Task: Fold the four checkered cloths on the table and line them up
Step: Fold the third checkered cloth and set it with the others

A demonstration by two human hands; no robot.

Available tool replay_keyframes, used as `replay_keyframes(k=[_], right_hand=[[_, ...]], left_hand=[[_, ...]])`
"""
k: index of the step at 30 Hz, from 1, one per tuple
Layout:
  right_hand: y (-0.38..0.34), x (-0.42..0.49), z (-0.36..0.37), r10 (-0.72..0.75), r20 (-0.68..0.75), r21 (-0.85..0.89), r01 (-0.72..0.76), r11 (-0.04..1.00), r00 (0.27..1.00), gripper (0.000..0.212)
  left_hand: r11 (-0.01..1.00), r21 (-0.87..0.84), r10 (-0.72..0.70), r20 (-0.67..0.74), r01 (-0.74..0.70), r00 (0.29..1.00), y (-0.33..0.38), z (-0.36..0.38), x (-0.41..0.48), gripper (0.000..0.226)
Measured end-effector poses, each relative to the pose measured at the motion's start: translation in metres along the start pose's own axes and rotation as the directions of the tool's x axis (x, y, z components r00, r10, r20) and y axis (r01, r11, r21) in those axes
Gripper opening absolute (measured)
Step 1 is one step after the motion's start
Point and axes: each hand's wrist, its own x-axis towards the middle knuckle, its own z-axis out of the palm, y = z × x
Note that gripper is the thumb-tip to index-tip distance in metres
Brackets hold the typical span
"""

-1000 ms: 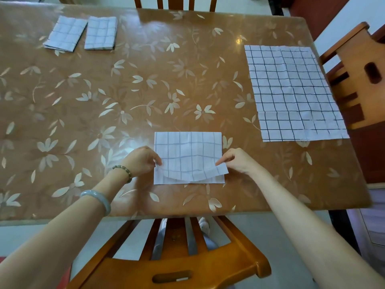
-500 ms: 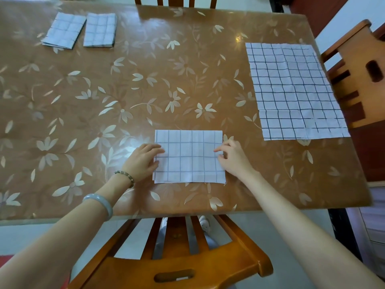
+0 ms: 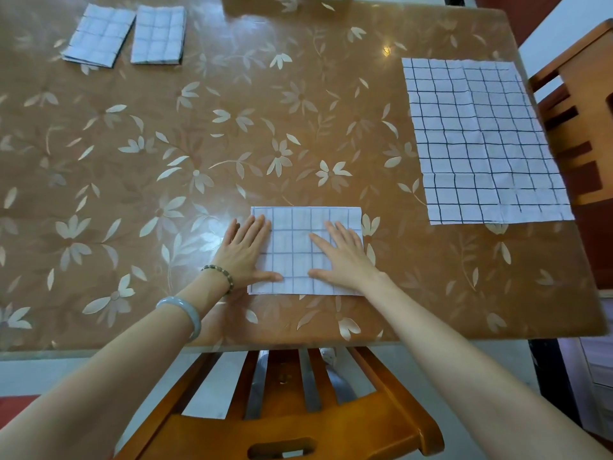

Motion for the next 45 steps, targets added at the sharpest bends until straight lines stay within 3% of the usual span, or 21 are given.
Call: replay_keyframes(k=[4, 10, 16, 21, 25, 30, 35, 41, 43, 45], right_hand=[[-0.004, 0.018, -0.018, 0.010, -0.137, -0.003, -0.010, 1.000, 0.990, 0.063], [0.001, 0.041, -0.007, 0.011, -0.027, -0.122, -0.014, 0.992, 1.000, 0.065], [0.020, 0.031, -0.007, 0.070, -0.087, -0.142, -0.082, 0.987, 0.994, 0.066], [0.035, 0.026, -0.008, 0.104, -0.054, -0.162, -0.112, 0.980, 0.993, 0.068], [0.026, 0.028, -0.021, 0.132, -0.158, 0.064, -0.123, 0.990, 0.979, 0.064], [0.015, 0.017, -0.033, 0.173, -0.266, 0.213, -0.117, 0.970, 0.948, 0.053], [0.020, 0.007, -0.031, 0.225, -0.293, 0.270, -0.145, 0.952, 0.929, 0.040], [0.030, -0.006, -0.026, 0.239, -0.369, 0.340, -0.108, 0.934, 0.898, 0.027], [0.031, -0.011, -0.026, 0.261, -0.345, 0.388, -0.116, 0.914, 0.902, 0.028], [0.031, -0.016, -0.030, 0.311, -0.312, 0.481, -0.133, 0.867, 0.898, 0.034]], left_hand=[[0.999, -0.032, 0.027, -0.083, -0.030, 0.996, -0.003, -0.009, 0.014, 0.108], [0.997, 0.051, 0.063, -0.073, -0.059, 0.995, 0.005, -0.004, 0.035, 0.095], [0.999, 0.026, 0.045, -0.065, -0.043, 0.997, 0.000, 0.004, 0.032, 0.088], [0.999, 0.026, 0.045, -0.063, -0.044, 0.997, 0.000, 0.003, 0.032, 0.093], [0.997, -0.080, -0.010, -0.159, -0.003, 0.987, 0.008, -0.016, 0.041, 0.091], [0.970, -0.208, 0.081, -0.229, -0.130, 0.970, 0.032, -0.041, 0.080, 0.055], [0.976, -0.181, 0.088, -0.184, -0.121, 0.979, 0.046, -0.039, 0.106, 0.049], [0.964, -0.259, -0.081, -0.087, 0.056, 0.993, 0.052, -0.050, 0.113, 0.034], [0.977, -0.203, -0.067, -0.039, 0.058, 0.997, 0.052, -0.054, 0.112, 0.025], [0.966, -0.256, -0.019, 0.024, 0.024, 1.000, 0.047, -0.057, 0.108, 0.032]])
